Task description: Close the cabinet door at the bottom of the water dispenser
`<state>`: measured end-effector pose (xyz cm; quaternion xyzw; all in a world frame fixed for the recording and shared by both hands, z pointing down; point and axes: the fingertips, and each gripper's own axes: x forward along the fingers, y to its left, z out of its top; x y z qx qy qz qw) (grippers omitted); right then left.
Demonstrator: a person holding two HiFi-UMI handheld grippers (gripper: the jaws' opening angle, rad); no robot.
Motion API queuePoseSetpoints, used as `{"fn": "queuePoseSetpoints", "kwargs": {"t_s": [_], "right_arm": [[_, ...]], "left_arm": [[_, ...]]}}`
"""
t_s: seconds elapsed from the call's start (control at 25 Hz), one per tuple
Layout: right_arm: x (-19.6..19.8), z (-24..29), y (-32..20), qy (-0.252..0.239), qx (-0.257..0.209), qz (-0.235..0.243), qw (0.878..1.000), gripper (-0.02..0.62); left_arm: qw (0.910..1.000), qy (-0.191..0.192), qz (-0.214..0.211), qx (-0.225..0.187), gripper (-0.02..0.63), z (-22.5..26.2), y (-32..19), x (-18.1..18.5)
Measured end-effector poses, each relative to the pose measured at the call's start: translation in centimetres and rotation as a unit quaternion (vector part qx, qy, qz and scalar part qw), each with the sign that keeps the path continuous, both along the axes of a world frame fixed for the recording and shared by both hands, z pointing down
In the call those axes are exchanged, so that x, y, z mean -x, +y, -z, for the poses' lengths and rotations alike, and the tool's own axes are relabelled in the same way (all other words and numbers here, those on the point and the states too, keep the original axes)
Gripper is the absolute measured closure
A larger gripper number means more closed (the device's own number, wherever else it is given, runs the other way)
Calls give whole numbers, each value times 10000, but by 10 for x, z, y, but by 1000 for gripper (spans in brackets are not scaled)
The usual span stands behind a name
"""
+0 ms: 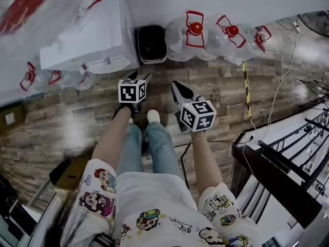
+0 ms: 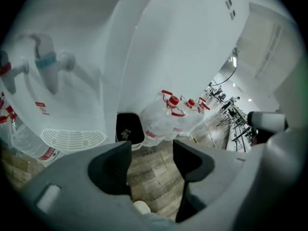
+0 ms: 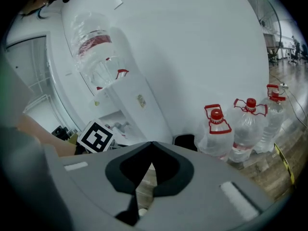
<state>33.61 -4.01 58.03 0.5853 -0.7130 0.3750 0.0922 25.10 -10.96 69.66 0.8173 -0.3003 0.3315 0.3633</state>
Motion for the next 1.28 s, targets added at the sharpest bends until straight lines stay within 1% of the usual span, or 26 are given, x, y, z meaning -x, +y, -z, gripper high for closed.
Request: {"fn": "queuePoseSetpoints", "kwargs": {"t_s": [0.12, 0.24, 0.4, 0.56, 0.76, 0.88, 1.0, 1.12, 1.28], "right_arm": [[13, 35, 2, 71, -172, -17, 9998, 584], [32, 68, 7, 119, -378, -26, 9992, 583], [63, 116, 15, 248, -694, 82, 9972, 583], [90, 170, 22, 445, -1154, 169, 9922, 583], [128, 228, 28, 589, -1798, 297, 9815, 581], [158, 252, 34, 586, -2102, 422, 9750, 568], [183, 267, 40, 623, -2272, 547, 9703, 541], [204, 277, 49, 676, -2390, 704, 9661, 517], [223, 288, 60, 659, -2555, 827, 9610, 494]], "left_arm": [[9997, 192, 27, -144, 337, 39, 3, 7], [9987, 394, 91, -326, 337, 78, 5, 25], [9961, 611, 100, -621, 337, 131, 16, 65], [9910, 833, 84, -1044, 337, 188, 25, 112], [9785, 1131, 145, -1719, 337, 260, 29, 169], [9704, 1355, 266, -1979, 337, 294, 39, 206], [9626, 1552, 319, -2197, 341, 322, 53, 236], [9553, 1678, 323, -2412, 357, 344, 69, 260], [9458, 1834, 497, -2632, 377, 367, 86, 288]]}}
